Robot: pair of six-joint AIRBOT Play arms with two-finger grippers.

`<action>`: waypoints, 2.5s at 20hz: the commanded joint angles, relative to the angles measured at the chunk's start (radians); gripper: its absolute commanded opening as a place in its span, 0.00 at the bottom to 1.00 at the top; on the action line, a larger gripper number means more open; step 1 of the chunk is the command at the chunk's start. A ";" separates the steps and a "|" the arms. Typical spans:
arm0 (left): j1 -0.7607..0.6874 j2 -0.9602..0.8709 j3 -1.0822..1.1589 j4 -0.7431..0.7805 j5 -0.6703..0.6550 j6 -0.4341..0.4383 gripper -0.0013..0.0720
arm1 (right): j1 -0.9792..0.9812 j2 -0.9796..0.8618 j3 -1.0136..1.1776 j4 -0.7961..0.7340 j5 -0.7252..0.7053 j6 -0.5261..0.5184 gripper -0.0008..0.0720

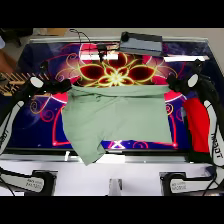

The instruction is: Fold the shirts.

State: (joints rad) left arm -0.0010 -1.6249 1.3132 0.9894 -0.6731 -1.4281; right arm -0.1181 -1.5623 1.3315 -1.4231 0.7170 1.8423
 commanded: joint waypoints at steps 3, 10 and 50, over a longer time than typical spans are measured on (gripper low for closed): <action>0.070 0.082 0.000 0.043 -0.419 0.082 0.06 | 0.001 0.055 0.000 -0.092 0.401 -0.255 0.05; 0.069 0.043 -0.103 0.061 -0.518 0.043 0.06 | 0.001 -0.013 -0.022 -0.091 0.437 -0.245 0.05; -0.037 0.458 -0.809 -0.075 -0.426 -0.009 0.44 | -0.217 0.258 -0.465 -0.042 0.696 -0.316 0.77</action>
State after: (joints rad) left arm -0.0132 -1.1664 0.5045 0.9142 -1.1053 -1.4330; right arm -0.3347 -1.3045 0.8978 -1.4612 1.4502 1.5249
